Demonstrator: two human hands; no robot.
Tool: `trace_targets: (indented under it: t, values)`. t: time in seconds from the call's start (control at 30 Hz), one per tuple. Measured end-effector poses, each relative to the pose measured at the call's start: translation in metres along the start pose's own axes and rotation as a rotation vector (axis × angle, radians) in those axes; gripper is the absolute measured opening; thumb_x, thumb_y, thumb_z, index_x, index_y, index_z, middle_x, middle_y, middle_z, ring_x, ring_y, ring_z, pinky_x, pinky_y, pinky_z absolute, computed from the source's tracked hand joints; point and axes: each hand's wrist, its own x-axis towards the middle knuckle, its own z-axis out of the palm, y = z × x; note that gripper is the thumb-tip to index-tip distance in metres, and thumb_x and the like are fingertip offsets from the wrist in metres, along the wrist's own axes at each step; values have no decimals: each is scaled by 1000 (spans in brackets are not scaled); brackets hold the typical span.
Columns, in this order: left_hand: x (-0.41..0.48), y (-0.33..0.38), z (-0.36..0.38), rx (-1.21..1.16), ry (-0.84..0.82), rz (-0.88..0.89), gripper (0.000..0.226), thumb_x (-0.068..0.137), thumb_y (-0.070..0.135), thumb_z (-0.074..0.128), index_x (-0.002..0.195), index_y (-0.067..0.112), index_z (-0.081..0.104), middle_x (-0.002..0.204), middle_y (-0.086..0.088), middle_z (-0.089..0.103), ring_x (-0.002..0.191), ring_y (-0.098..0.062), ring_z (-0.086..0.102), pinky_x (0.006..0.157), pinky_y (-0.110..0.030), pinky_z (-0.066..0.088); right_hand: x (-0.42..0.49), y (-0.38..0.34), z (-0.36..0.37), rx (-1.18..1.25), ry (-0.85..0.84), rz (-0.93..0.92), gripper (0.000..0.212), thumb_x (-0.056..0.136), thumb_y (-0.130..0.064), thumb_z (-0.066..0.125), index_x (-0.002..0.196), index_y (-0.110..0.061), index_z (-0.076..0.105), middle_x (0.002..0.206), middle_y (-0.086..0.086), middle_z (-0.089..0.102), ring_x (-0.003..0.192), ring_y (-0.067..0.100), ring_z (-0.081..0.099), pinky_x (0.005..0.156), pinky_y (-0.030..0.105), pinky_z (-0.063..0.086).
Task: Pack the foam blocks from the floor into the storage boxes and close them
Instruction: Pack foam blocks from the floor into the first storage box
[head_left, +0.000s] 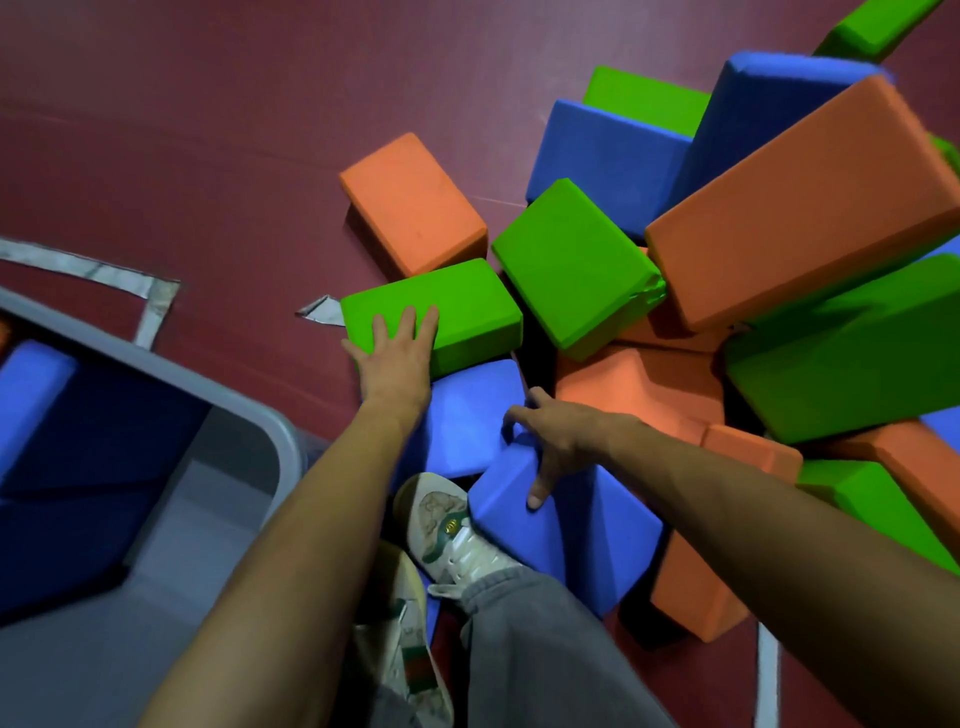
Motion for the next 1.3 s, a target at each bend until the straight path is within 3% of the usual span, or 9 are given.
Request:
trace_targets:
  t: [0.1,0.2,0.37,0.57,0.7,0.87,1.1,1.3]
  values:
    - [-3,-5,3,27,-19,-35,106,90,-5,54,154,48,-12,167,-8,1,143,-60,6,99,-70,40,2,-1,2,8,-26,12,104,44,-52,97,131,-32,44,116,-1,30,108,33,52,94,46,50]
    - [-6,-10,0,122,41,-24,102,91,2,56,155,45,-12,163,-20,13,138,-62,20,89,-55,52,0,-3,3,0,-41,37,103,46,-51,97,131,-33,42,114,2,40,108,32,53,92,47,50]
    - [-18,-3,-11,175,94,-27,100,78,39,75,154,19,15,153,-18,32,132,-57,34,95,-52,47,-5,-9,-1,-34,-48,53,105,47,-55,95,135,-30,43,120,5,44,111,32,52,93,46,49]
    - [-39,-2,-53,199,256,59,87,64,42,75,135,9,37,123,-15,50,114,-45,49,84,-46,44,-32,-23,-16,-210,-38,77,105,46,-64,92,131,-20,49,122,10,50,104,33,57,89,39,51]
    - [-56,-3,-87,259,312,114,77,58,42,74,124,11,48,115,-14,51,101,-37,50,78,-43,40,-61,-35,-40,-231,63,66,107,48,-61,92,133,-19,45,123,15,48,106,37,58,81,39,48]
    - [-81,-1,-133,300,333,106,65,61,46,71,115,15,52,113,-11,53,98,-34,51,81,-42,38,-106,-56,-80,-269,226,56,112,51,-59,92,141,-21,37,124,16,46,114,39,53,91,47,51]
    - [-135,9,-214,378,403,103,66,65,50,72,119,17,53,124,-8,50,103,-34,51,84,-40,38,-183,-84,-121,-385,417,58,110,58,-51,92,146,-20,33,131,15,44,119,36,49,90,43,47]
    - [-182,10,-275,421,487,91,64,67,52,67,121,19,54,132,-9,46,104,-35,51,84,-40,36,-246,-115,-145,-477,640,66,100,54,-51,92,135,-20,41,128,10,45,118,32,50,86,40,45]
